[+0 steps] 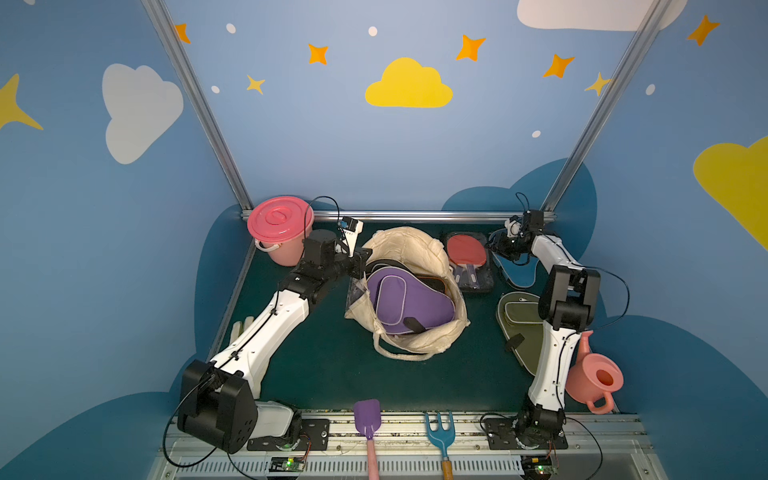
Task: Remove the ping pong set from the canvas bag
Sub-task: Place the ping pong set at the center of the board, then adjust the canvas bag at the center of the board.
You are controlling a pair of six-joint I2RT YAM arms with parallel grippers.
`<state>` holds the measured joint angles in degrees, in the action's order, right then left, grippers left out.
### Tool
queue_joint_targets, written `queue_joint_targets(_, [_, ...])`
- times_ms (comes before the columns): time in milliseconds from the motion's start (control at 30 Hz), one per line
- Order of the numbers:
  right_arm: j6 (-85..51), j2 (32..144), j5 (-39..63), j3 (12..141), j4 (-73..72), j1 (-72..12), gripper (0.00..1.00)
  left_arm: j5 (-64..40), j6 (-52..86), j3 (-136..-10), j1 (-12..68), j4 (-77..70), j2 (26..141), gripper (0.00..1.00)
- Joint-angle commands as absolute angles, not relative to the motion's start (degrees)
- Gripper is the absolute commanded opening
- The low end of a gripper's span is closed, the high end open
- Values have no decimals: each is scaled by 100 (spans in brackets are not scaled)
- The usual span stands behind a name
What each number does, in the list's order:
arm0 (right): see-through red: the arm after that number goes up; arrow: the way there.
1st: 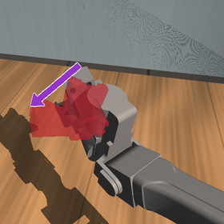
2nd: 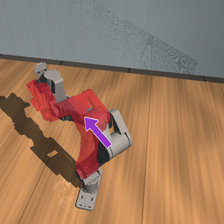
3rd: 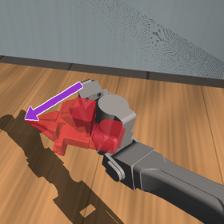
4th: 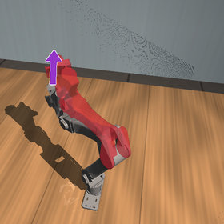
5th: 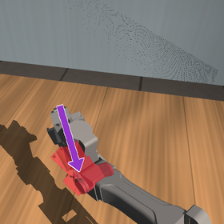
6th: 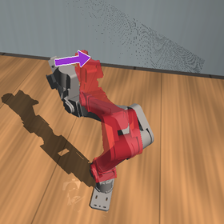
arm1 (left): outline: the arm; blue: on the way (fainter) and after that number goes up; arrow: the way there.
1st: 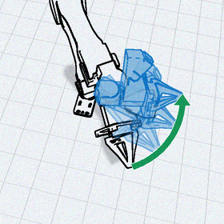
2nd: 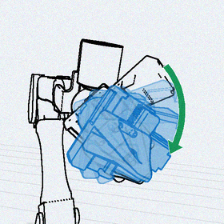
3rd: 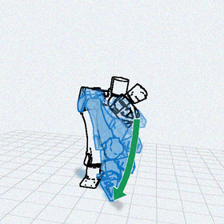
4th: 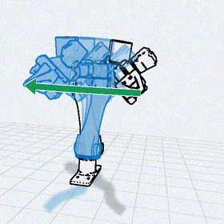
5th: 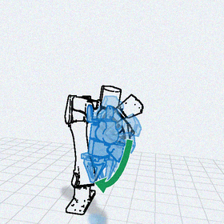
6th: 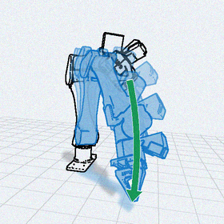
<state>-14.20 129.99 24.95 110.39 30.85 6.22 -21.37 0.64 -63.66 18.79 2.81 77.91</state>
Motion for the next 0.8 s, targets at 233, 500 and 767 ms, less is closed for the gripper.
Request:
queue_joint_targets(233, [-888, 11152, 3131, 9935, 3041, 491, 87, -2282, -26, -6350, 1890, 435, 7490, 4])
queue_joint_targets(500, [-497, 9369, 3275, 8739, 2812, -28, 87, -2157, -20, -6441, 1890, 791, 7089, 4])
queue_joint_targets(767, [6, 8110, 3441, 8329, 3215, -759, 87, -1073, -100, -6701, 1868, 1849, 6549, 4])
